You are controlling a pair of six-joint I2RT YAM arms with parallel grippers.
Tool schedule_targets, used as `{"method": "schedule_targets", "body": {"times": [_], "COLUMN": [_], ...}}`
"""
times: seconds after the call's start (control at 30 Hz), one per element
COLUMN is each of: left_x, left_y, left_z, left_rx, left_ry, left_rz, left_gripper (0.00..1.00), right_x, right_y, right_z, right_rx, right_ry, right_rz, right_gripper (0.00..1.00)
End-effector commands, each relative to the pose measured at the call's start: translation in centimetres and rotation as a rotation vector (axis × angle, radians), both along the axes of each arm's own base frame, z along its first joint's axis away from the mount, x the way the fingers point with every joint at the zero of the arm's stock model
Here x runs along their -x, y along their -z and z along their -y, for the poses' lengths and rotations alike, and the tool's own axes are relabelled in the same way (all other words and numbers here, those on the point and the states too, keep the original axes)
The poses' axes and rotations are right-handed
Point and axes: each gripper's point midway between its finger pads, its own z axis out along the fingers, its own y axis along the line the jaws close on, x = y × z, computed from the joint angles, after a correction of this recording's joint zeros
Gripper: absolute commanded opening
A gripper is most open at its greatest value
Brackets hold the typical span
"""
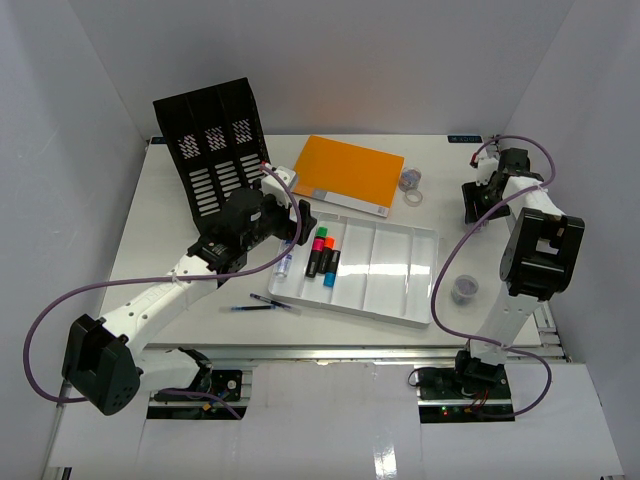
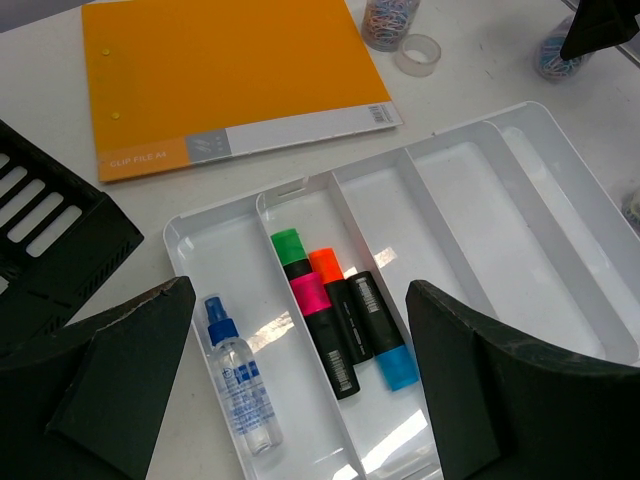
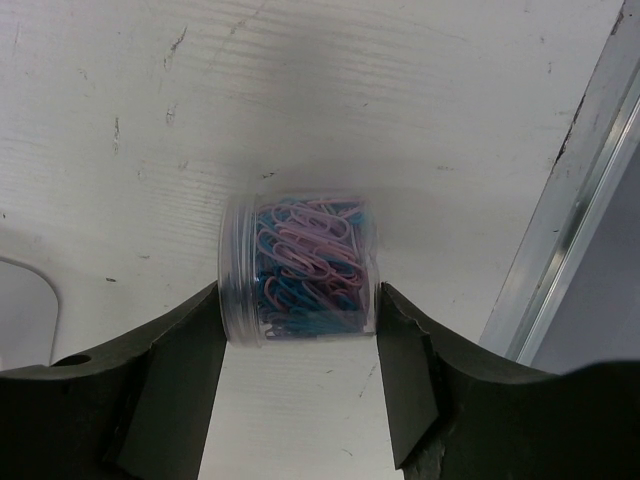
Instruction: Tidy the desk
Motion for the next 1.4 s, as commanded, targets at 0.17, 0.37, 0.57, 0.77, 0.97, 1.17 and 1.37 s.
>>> {"method": "schedule_targets", "body": {"times": [0.17,0.37,0.57,0.77,0.97,1.17,1.37], "left_x": [0.4,0.3,-0.3,-1.0,-1.2,-1.1,-1.0], "left_y": [-1.2,-1.3,-1.2,-1.0,-0.8,-0.9,-1.0], "left_z": [-0.3,-0.5,-1.9,-3.9,-4.3,-4.2,-4.0], "left_rx": [0.014,0.012,-0.024,-0.08,-0.109,-0.106,-0.102], "left_ry": [0.001,-0.007,-0.079,-0.165,-0.18,-0.172,-0.159], "left_rz": [0.039,0.045,0.075,0.112,0.126,0.127,0.126], "left_gripper": [0.98,0.98,0.98,0.98,0.98,0.98,0.98], "right_x": [-0.7,0.7,4.5,5.6,6.6,7.3,7.8], "right_y": [-8.5,-14.0,-14.9,-12.5,-7.6,-4.6,-4.1], "right_z": [-2.7,-11.0,-24.3,-31.4,-34.2,-33.8,-33.2], "right_rx": [-0.111,-0.302,-0.366,-0.327,-0.218,-0.151,-0.122], "right_ry": [-0.052,-0.277,-0.729,-0.955,-1.043,-1.039,-1.053], "right_rz": [0.254,0.365,0.357,0.27,0.164,0.109,0.1], "right_gripper": [0.24,0.22,0.23,0.24,0.27,0.3,0.42]}}
